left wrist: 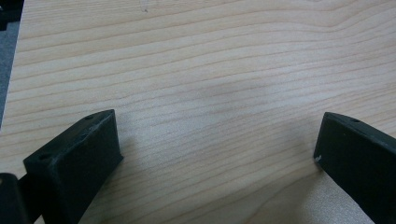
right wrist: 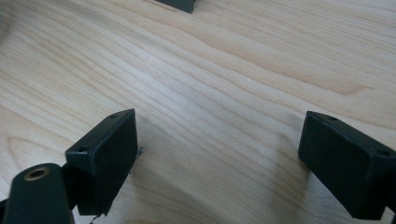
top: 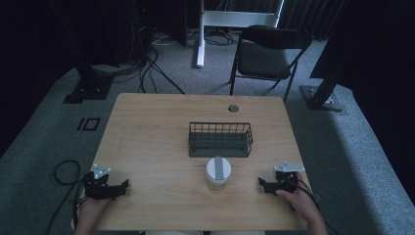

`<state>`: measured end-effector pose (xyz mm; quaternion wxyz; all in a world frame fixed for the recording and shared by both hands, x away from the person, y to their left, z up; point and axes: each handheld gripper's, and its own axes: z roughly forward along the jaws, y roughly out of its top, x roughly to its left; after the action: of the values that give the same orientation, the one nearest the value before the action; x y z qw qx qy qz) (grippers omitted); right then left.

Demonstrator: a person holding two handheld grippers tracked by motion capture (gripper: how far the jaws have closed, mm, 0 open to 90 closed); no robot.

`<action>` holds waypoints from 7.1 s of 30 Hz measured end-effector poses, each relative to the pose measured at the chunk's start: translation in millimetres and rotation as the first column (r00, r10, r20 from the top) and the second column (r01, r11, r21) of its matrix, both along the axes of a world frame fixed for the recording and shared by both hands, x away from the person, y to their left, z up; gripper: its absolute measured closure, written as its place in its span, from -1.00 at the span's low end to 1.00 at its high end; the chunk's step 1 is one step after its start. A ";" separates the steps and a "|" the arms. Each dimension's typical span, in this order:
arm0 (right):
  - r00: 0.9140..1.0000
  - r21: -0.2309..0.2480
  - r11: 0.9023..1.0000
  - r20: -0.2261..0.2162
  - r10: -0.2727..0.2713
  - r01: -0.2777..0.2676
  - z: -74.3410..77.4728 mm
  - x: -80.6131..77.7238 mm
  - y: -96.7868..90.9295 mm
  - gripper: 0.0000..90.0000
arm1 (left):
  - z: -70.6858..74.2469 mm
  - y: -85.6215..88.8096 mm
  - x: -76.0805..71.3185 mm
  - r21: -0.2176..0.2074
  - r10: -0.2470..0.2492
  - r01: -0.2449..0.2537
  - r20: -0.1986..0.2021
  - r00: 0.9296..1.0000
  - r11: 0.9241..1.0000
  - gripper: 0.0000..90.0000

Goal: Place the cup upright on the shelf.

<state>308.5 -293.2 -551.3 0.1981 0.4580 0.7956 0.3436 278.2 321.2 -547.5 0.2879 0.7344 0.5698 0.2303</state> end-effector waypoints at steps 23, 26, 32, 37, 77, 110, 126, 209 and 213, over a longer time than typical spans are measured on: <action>0.993 0.040 0.993 0.024 0.113 -0.114 7.9 -6.2 23.1 -0.75 | 0.0 0.0 0.0 0.000 0.000 0.000 0.000 1.000 1.000 -0.99; 0.992 0.041 0.991 0.023 0.124 -0.125 7.9 -6.7 26.5 -0.75 | 0.0 0.0 0.0 0.000 0.000 0.000 0.000 1.000 1.000 -0.99; 0.988 0.061 0.986 0.036 0.153 -0.155 9.8 -8.6 33.2 -0.75 | 0.0 0.0 0.0 0.000 0.000 0.000 0.000 1.000 1.000 -0.99; 0.980 0.073 0.978 0.045 0.194 -0.197 11.1 -11.3 40.8 -0.75 | 0.0 -0.1 0.0 0.000 -0.001 0.001 0.000 1.000 1.000 -0.99; 0.931 0.147 0.922 0.134 0.341 -0.359 14.0 -24.4 86.6 -0.74 | 0.0 -0.1 0.0 0.000 -0.001 0.001 0.000 1.000 1.000 -0.99; 0.908 0.221 0.889 0.222 0.355 -0.402 14.9 -18.4 128.9 -0.74 | -0.1 -0.2 0.0 -0.001 0.000 0.000 0.001 1.000 1.000 -0.99; 0.908 0.256 0.878 0.233 0.349 -0.404 14.6 -12.9 138.8 -0.73 | -0.1 -0.2 0.0 -0.001 0.000 0.000 0.001 1.000 1.000 -0.99; 0.916 0.231 0.933 0.358 0.182 -0.275 115.1 37.2 159.1 -0.60 | -0.1 -0.2 0.0 -0.001 0.000 0.000 0.002 1.000 1.000 -0.99; 0.925 0.244 0.946 0.361 0.117 -0.215 120.5 45.2 158.4 -0.60 | -0.1 -0.2 0.0 -0.001 0.000 0.000 0.001 1.000 1.000 -0.99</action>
<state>353.7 -134.7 -430.8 0.2362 0.3451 0.7289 0.5421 278.2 321.0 -547.7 0.2888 0.7341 0.5697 0.2305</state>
